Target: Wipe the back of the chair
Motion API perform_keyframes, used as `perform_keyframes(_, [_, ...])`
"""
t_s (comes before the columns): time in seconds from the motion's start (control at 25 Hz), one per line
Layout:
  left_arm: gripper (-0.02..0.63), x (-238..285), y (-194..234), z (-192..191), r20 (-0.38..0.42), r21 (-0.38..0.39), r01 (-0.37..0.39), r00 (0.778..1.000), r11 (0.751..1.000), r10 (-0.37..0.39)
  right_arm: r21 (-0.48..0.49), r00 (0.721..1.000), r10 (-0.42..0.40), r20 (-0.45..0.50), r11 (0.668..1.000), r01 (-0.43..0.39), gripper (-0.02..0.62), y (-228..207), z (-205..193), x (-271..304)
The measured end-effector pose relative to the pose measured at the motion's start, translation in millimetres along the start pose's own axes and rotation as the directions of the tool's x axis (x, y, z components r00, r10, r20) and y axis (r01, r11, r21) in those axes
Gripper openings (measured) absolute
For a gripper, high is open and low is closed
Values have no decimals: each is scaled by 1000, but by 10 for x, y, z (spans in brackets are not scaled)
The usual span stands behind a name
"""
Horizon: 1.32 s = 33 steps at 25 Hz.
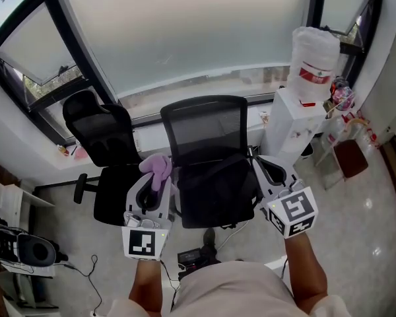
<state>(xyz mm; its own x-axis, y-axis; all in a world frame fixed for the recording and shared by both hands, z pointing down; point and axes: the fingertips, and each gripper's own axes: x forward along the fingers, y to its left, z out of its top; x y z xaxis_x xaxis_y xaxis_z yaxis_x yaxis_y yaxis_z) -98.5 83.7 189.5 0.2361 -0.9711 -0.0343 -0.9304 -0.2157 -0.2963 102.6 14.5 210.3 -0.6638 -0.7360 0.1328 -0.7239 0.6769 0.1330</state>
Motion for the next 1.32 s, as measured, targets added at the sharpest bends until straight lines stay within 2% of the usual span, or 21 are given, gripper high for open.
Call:
perform_keyframes(0.32, [86, -264, -173, 82, 11, 2, 5, 1000, 1000, -5, -29, 1000, -2, -6, 1000, 1, -8, 138, 15, -245])
perform_keyframes(0.76, [86, -311, -324, 53, 7, -10, 20, 1000, 1000, -20, -41, 1000, -4, -29, 999, 3, -9, 150, -39, -394])
perform_keyframes(1.16, [86, -271, -284, 2, -17, -11, 20, 1000, 1000, -21, -41, 999, -3, -33, 999, 2, -9, 130, -16, -354])
perform_keyframes(1.32, [86, -76, -171, 9, 9, 7, 22, 1000, 1000, -22, -59, 1000, -29, -7, 998, 29, -9, 2, 67, -224])
